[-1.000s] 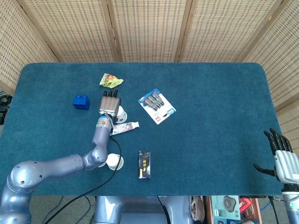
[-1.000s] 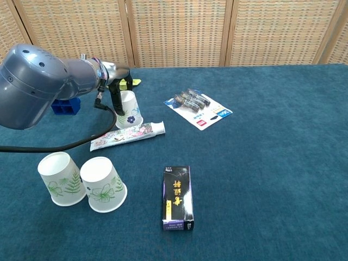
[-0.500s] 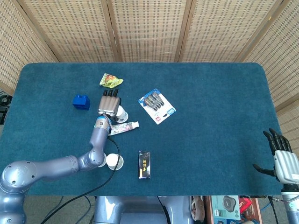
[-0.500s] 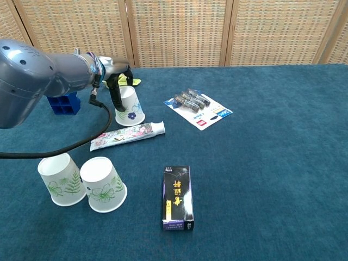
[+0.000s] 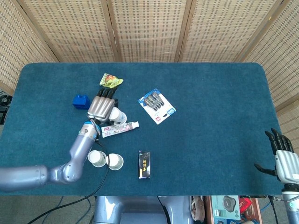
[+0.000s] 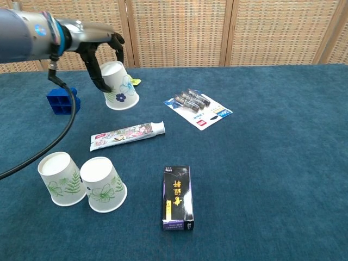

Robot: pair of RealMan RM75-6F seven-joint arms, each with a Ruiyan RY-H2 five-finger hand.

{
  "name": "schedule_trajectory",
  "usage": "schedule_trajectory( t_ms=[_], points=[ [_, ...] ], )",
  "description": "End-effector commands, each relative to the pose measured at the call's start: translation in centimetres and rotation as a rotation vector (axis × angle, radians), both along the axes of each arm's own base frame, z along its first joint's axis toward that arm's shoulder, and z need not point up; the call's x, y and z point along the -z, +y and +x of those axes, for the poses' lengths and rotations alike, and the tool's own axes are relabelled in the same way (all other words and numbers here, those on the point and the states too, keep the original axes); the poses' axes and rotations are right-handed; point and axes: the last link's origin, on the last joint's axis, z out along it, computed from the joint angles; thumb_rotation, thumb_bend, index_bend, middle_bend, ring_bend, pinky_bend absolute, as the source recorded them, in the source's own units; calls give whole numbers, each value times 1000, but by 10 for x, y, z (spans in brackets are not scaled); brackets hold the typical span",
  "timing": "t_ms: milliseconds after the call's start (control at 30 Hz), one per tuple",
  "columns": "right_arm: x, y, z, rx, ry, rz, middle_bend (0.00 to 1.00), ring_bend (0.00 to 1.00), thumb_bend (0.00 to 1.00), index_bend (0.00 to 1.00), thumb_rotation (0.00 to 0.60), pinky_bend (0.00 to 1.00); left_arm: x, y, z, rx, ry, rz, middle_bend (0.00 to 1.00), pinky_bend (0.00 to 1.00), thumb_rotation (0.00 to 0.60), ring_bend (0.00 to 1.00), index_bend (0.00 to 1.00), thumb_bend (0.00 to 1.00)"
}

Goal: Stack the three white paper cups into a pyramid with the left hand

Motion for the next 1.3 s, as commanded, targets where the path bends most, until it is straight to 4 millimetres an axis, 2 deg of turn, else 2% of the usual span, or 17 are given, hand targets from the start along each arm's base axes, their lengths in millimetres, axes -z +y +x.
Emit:
schedule_trajectory(
  t_ms=[33, 200, 300, 600, 933, 1300],
  points=[
    [0, -1, -1, 5, 1, -1, 0, 0, 91, 0, 600, 0, -37, -33, -22, 29, -13, 12, 0, 0, 600, 0, 433, 203],
    [1, -1, 0, 3, 8, 0, 0, 0, 90, 0, 600, 0, -57, -67, -36, 66, -11, -30, 0, 0, 600, 0, 433, 203],
    [2, -1, 1, 1, 9, 1, 0, 0, 90, 0, 600, 0, -60, -84, -42, 85, -15, -60, 0, 0, 600, 0, 433, 203],
    [2, 0, 3, -7, 6, -1, 0, 0, 91, 0, 600, 0, -55, -113, -55, 124, -13, -129, 0, 0, 600, 0, 433, 203],
    [1, 1, 3, -11, -2, -4, 0, 0, 91, 0, 600, 0, -48, -130, -61, 146, 11, -174, 0, 0, 600, 0, 433, 203],
    [1, 1, 3, -11, -1, -3, 0, 0, 90, 0, 600, 0, -38, -132, -65, 142, 16, -204, 0, 0, 600, 0, 433, 203]
  ],
)
